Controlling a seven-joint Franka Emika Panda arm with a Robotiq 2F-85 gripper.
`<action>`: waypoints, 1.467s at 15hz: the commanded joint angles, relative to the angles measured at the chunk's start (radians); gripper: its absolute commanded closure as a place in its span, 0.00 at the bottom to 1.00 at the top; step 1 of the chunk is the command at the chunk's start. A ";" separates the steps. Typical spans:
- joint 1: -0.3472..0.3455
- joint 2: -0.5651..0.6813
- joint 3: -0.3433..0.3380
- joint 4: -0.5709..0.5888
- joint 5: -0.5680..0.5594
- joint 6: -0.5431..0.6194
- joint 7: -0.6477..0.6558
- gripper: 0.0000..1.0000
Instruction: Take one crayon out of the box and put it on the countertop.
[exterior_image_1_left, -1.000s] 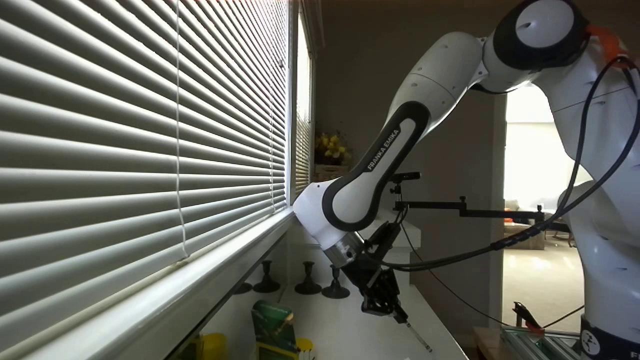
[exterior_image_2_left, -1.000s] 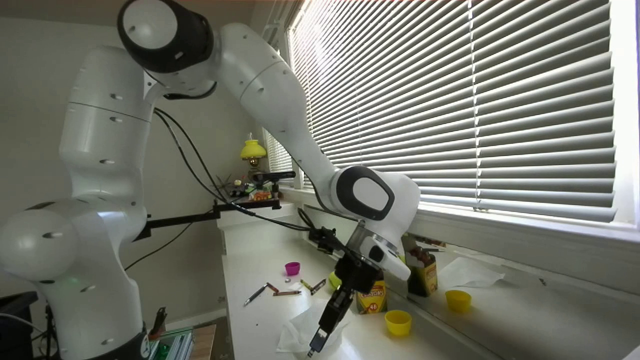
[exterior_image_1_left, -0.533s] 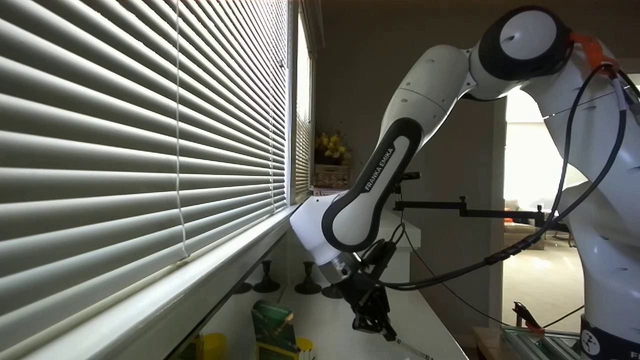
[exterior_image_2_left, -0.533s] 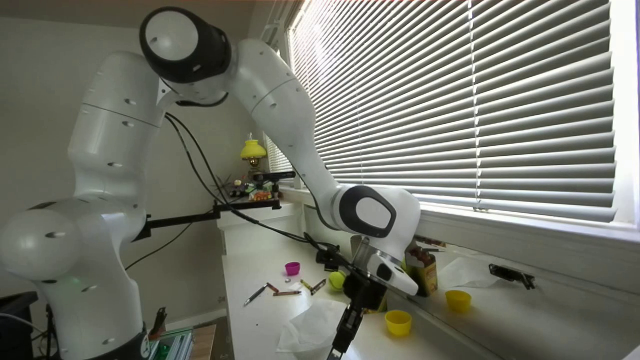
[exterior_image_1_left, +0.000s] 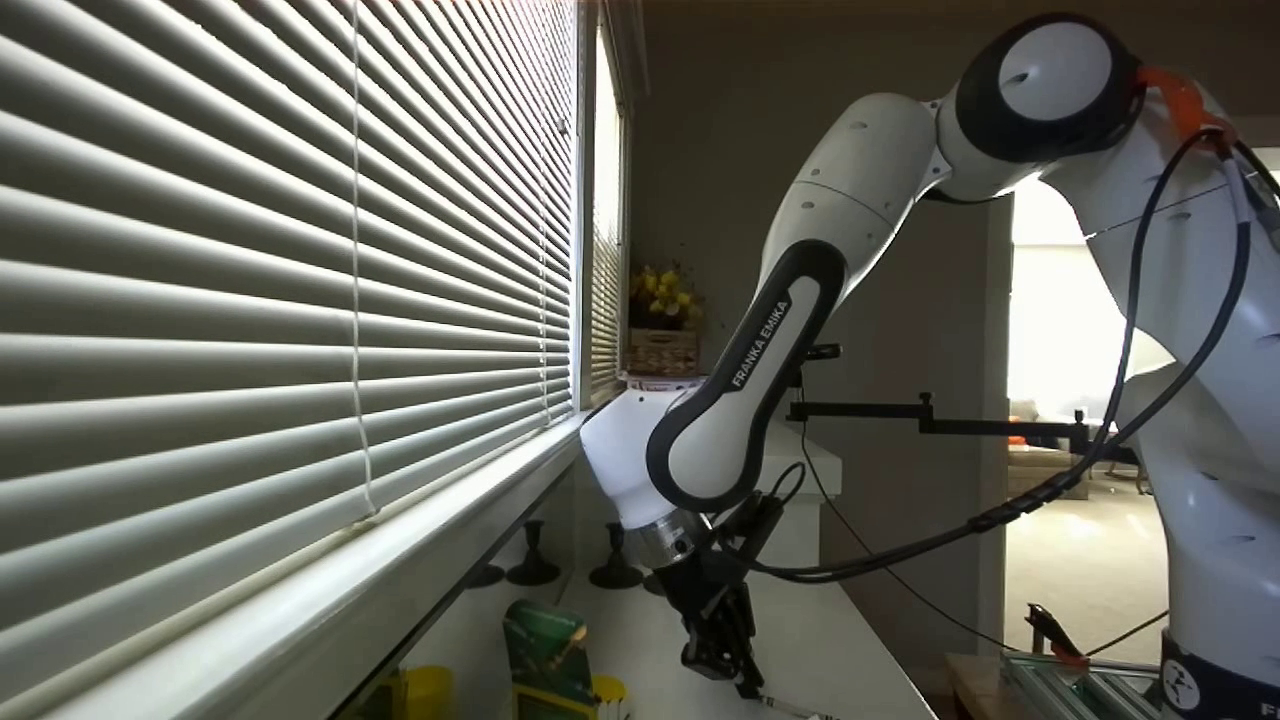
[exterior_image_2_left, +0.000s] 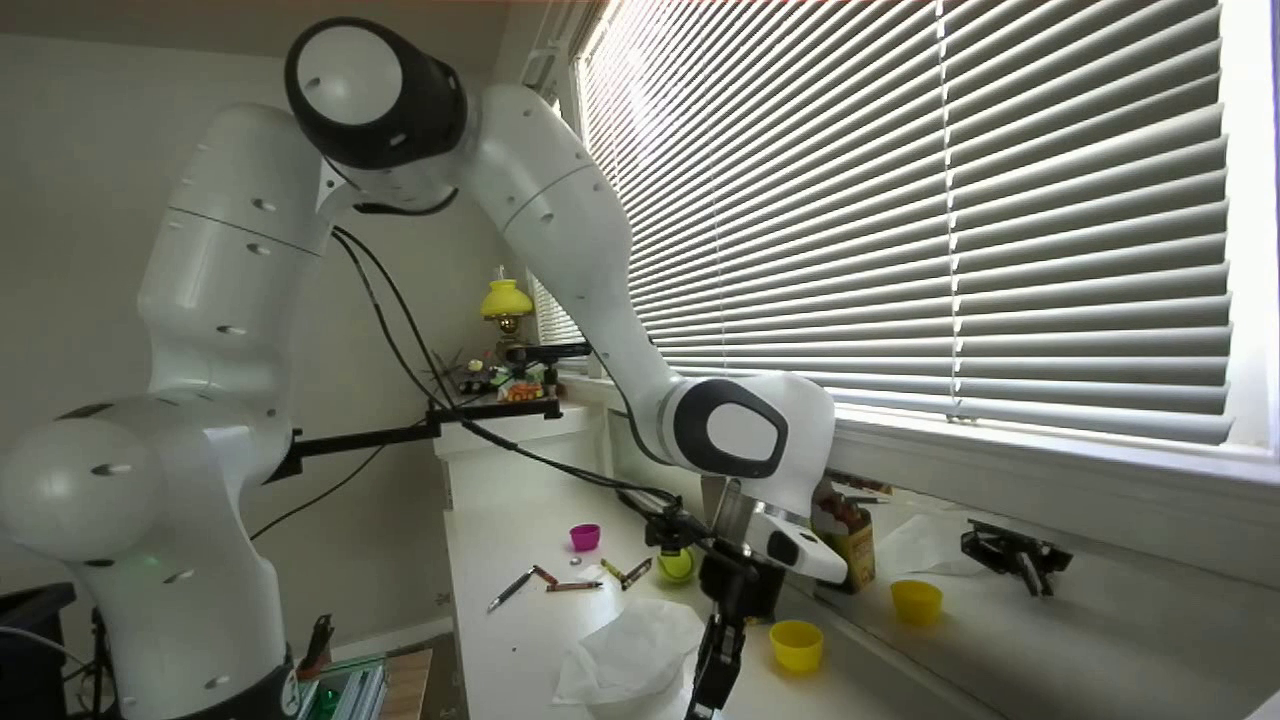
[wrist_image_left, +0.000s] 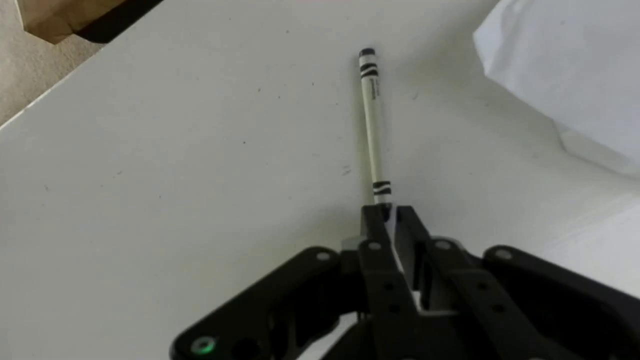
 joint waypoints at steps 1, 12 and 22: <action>0.011 -0.071 0.008 -0.052 0.032 0.049 -0.075 0.55; 0.039 -0.494 0.082 -0.185 0.120 -0.064 -0.202 0.00; 0.035 -0.576 0.099 -0.189 0.167 -0.031 -0.223 0.00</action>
